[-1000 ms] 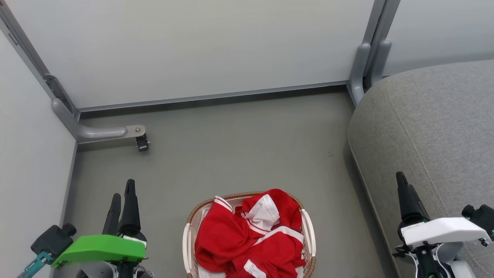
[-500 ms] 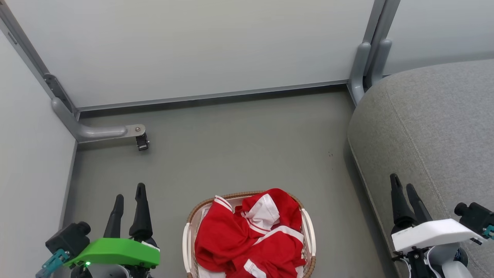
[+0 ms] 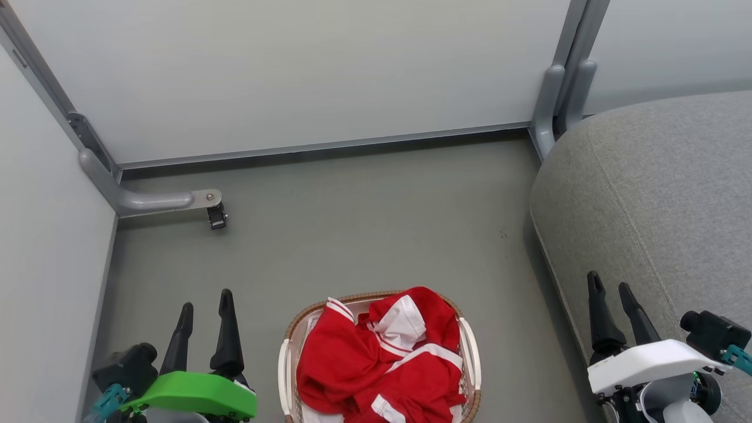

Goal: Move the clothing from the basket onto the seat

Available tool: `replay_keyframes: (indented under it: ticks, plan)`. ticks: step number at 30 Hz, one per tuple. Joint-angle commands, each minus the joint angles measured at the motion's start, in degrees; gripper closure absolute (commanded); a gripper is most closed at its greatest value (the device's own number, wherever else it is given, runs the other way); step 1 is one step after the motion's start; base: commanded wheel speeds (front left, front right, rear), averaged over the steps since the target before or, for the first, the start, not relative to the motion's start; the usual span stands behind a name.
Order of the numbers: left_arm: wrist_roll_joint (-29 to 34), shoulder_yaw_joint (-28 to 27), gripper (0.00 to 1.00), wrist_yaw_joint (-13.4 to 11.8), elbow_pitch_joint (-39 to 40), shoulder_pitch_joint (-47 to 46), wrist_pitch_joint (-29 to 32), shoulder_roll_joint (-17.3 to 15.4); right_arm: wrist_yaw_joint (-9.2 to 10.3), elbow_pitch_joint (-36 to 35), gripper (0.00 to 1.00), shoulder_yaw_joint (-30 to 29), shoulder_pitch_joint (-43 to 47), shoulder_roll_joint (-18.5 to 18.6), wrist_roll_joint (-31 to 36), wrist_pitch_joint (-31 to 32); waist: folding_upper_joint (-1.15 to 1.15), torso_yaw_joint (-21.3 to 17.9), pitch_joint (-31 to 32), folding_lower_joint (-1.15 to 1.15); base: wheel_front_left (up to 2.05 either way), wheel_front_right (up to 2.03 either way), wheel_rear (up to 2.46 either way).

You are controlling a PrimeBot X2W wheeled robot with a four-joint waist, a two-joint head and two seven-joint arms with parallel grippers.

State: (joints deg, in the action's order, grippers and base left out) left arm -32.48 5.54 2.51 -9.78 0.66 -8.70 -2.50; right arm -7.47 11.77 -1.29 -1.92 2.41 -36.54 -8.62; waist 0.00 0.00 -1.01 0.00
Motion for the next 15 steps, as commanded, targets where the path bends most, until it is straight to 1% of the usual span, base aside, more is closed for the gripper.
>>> replay_keyframes:
  ticks: [1, 15]
  plan:
    - [1.43, 0.16, 0.0, -0.24, 0.09, 0.37, -0.49, -0.42, -0.02, 0.02, 0.0, 0.1, 0.04, 0.38, 1.77, -0.56, 0.0, 0.02, -0.01, 0.0, 0.0, 0.0, 0.0]
    - [7.98, 1.44, 0.0, -0.58, -2.37, 0.82, -2.37, -0.46, -0.02, 1.3, 0.0, 0.92, -0.03, 0.43, 10.29, -2.44, 0.0, 0.03, -0.06, 0.0, 0.0, 0.0, 0.0]
